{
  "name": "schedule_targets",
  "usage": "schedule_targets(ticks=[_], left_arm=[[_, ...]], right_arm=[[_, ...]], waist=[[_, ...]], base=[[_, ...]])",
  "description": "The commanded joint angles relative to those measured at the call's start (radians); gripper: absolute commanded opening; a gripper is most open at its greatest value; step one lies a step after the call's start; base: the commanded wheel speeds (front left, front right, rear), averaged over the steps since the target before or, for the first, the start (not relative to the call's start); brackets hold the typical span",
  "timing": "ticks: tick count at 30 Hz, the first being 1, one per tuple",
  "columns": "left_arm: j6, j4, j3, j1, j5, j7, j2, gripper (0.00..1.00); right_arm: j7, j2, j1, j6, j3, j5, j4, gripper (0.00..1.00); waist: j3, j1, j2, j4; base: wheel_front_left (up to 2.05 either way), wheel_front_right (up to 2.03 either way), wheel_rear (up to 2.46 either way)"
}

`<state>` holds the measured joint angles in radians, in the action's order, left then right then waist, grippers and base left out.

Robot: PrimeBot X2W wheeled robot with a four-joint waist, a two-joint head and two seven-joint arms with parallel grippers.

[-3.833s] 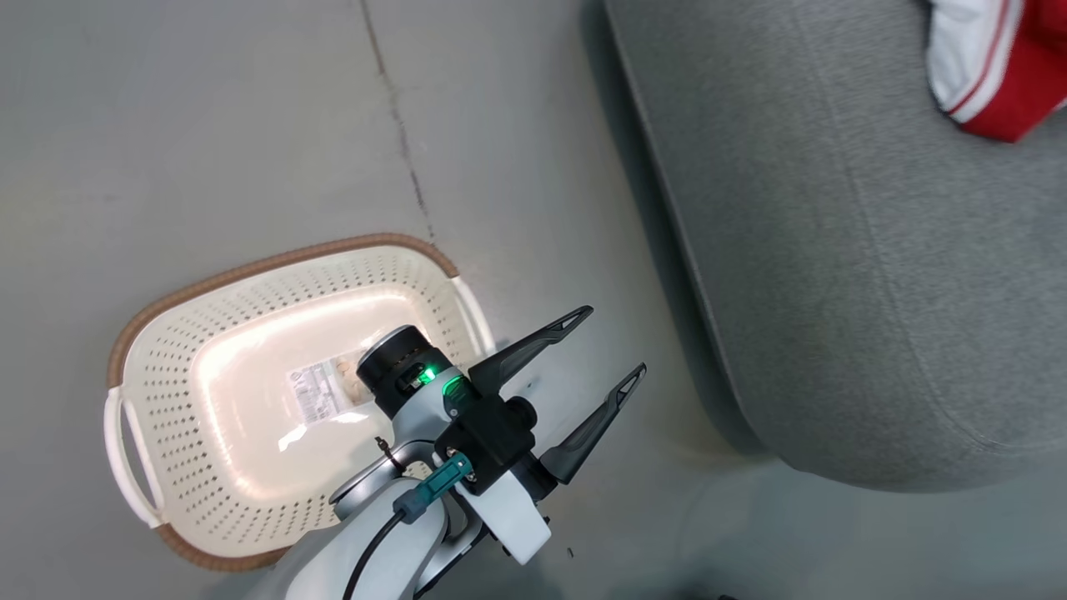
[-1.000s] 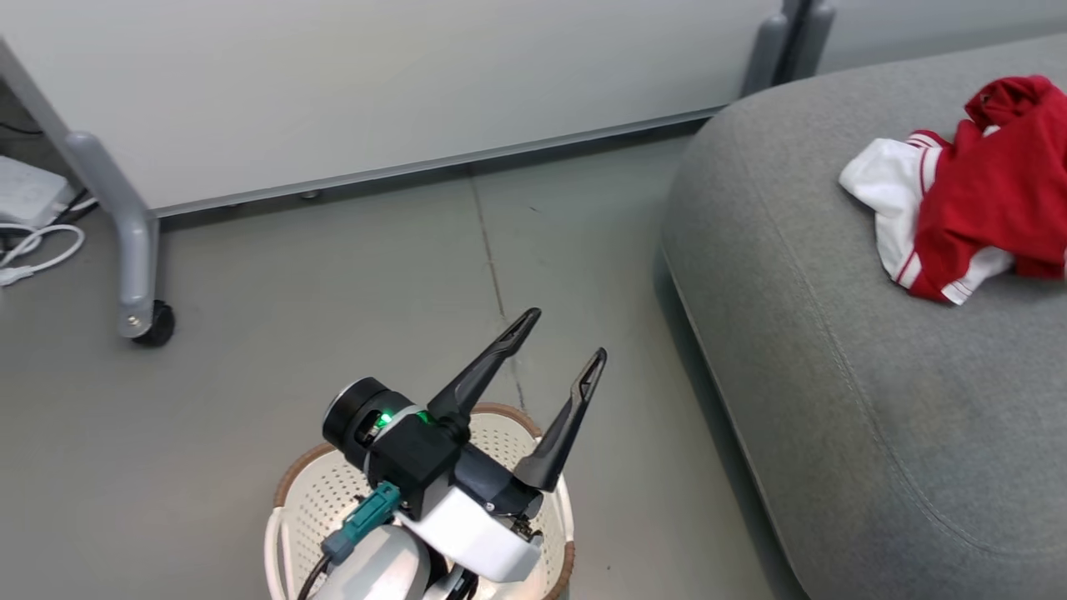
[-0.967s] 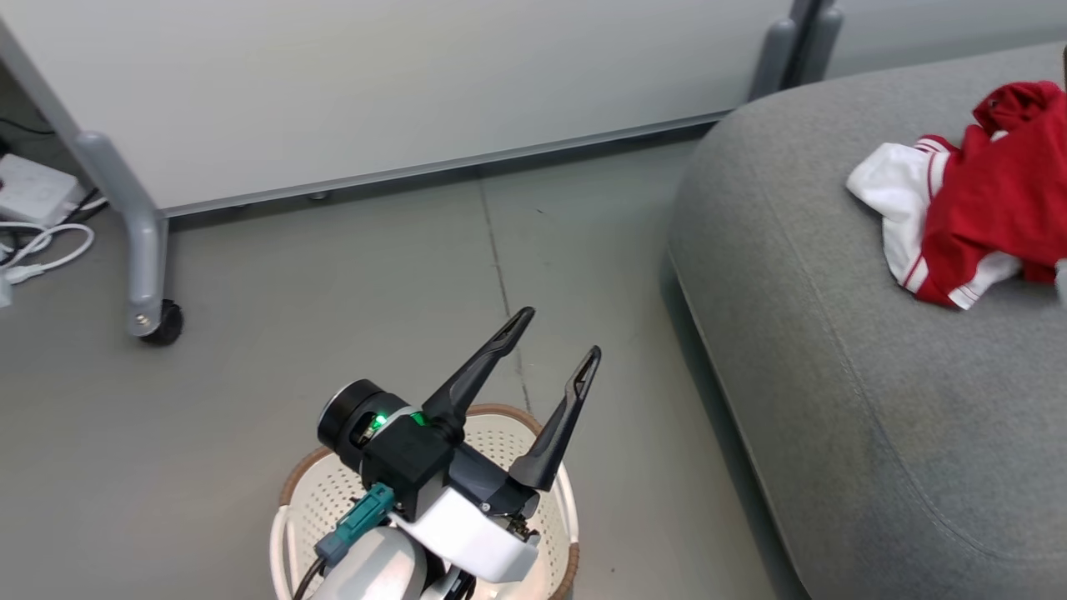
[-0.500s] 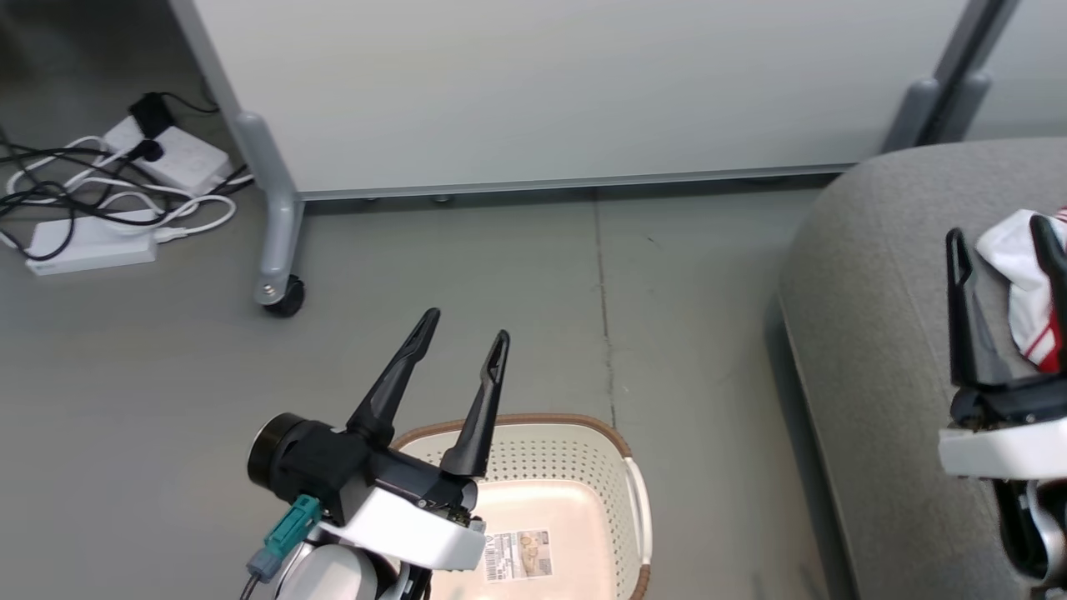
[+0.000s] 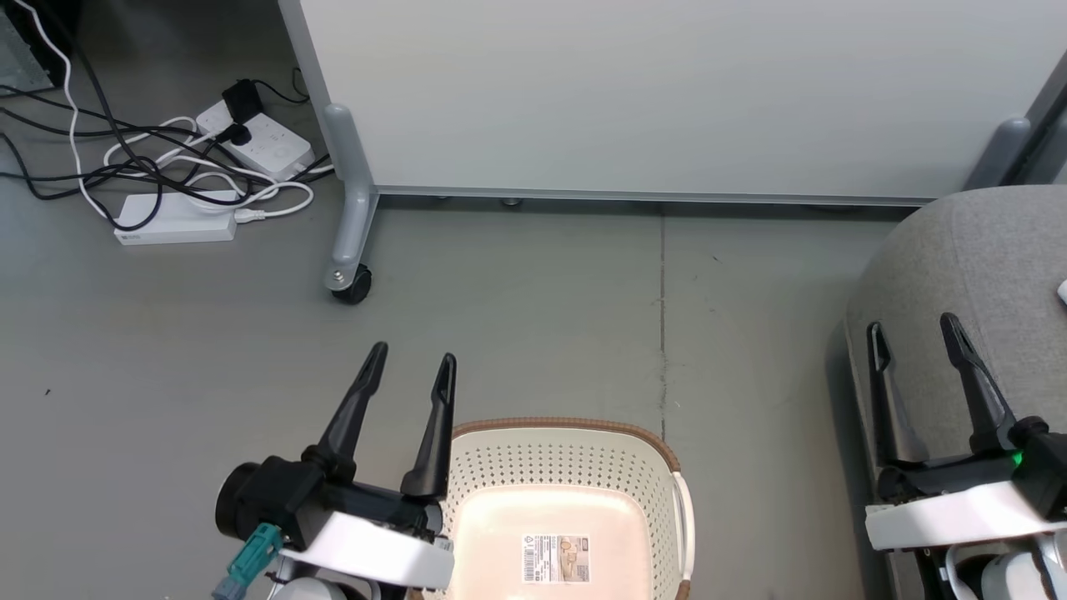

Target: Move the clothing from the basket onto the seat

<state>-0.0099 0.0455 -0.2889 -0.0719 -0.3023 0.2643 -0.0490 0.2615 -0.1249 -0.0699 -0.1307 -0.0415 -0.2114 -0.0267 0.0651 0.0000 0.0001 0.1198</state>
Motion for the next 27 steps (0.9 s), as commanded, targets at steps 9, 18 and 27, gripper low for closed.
schedule_targets(ticks=[9,18,27], left_arm=[[-0.008,0.022,0.002,0.033,0.005,0.0,-0.003,1.0],[0.003,0.031,-0.005,0.032,0.012,0.0,-0.003,1.0],[0.009,0.036,-0.012,0.02,0.018,0.0,-0.003,1.0]], right_arm=[[0.005,0.013,0.016,0.0,0.002,0.053,-0.011,1.0],[0.005,0.018,0.01,0.0,-0.002,0.054,-0.017,1.0],[0.005,0.03,0.007,0.0,0.015,0.054,-0.009,1.0]], waist=[[-0.004,0.0,-0.0001,0.019],[-0.004,0.0,-0.0001,0.008],[0.0,0.0,-0.0001,-0.002]], base=[[0.0,0.0,0.0],[0.0,0.0,0.0],[0.0,0.0,0.0]])
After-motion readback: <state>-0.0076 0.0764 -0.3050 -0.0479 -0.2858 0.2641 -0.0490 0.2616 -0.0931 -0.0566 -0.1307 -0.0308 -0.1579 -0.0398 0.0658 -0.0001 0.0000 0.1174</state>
